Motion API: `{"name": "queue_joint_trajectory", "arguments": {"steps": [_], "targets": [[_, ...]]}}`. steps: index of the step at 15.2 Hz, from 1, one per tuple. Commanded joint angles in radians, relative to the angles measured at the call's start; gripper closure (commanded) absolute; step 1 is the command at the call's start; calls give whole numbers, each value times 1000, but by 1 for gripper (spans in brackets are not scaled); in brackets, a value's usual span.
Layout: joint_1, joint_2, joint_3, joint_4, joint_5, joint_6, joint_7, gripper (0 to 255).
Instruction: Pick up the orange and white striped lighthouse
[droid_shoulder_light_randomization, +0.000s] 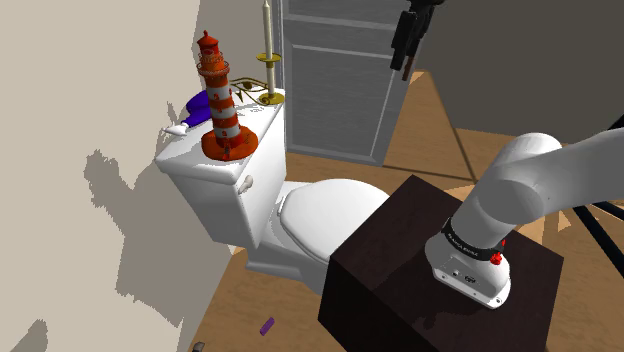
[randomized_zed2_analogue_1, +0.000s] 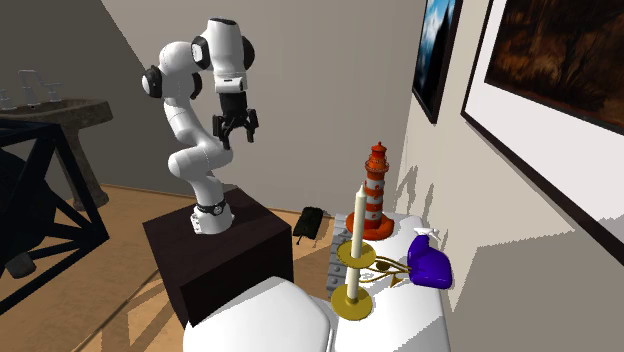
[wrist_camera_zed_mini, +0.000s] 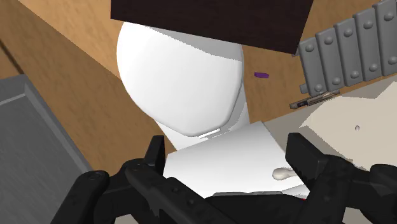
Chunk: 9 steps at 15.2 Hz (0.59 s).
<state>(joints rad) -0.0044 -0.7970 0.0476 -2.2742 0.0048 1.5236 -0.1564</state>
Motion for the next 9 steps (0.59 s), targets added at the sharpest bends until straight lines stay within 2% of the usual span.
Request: {"name": "queue_joint_trajectory", "arguments": {"steps": [1, 9], "targets": [[0, 0, 0, 0, 0, 0, 0, 0], [42, 175, 58, 31, 87, 239, 44, 0]]}}
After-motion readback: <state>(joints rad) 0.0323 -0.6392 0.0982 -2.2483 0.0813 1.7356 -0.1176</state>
